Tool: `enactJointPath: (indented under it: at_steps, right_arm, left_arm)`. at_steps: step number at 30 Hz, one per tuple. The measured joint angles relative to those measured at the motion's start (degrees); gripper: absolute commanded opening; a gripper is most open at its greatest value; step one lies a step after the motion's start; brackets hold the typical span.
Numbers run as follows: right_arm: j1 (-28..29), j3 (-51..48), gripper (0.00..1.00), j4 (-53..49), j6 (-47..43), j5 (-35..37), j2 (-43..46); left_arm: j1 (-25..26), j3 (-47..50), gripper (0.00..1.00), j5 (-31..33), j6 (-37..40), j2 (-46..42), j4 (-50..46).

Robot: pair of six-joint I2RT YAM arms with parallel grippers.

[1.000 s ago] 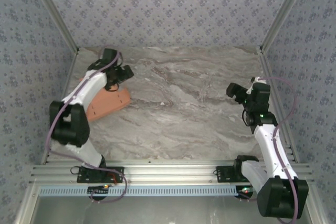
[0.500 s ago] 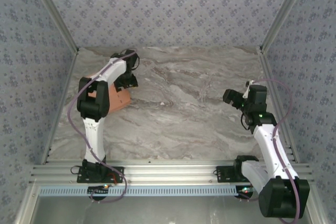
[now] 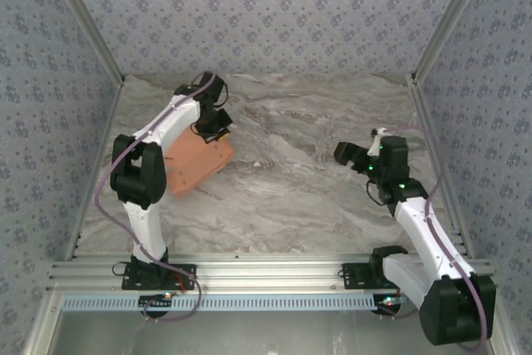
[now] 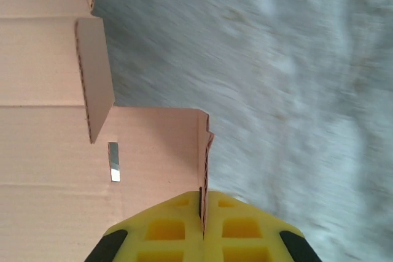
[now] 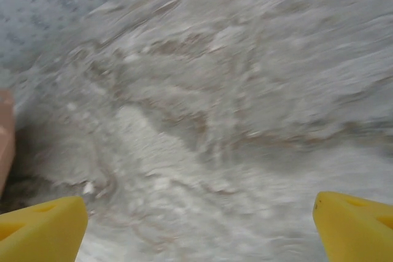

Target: Fold the paper box

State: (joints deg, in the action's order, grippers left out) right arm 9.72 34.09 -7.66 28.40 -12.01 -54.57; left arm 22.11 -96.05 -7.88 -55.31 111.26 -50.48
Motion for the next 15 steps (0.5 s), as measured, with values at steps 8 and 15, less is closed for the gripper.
enactJointPath:
  at_steps: [8,15]
  right_arm:
    - [24.52,0.07,1.00,13.14,15.91,8.70,-8.83]
    - [37.40,3.34,0.99,18.64,26.53,18.18,-19.45]
  left_arm:
    - [5.90,-2.29,0.00,-5.44,-18.86,-0.94,3.15]
    - [7.17,-5.66,0.01,-5.62,-27.76,0.31,2.58]
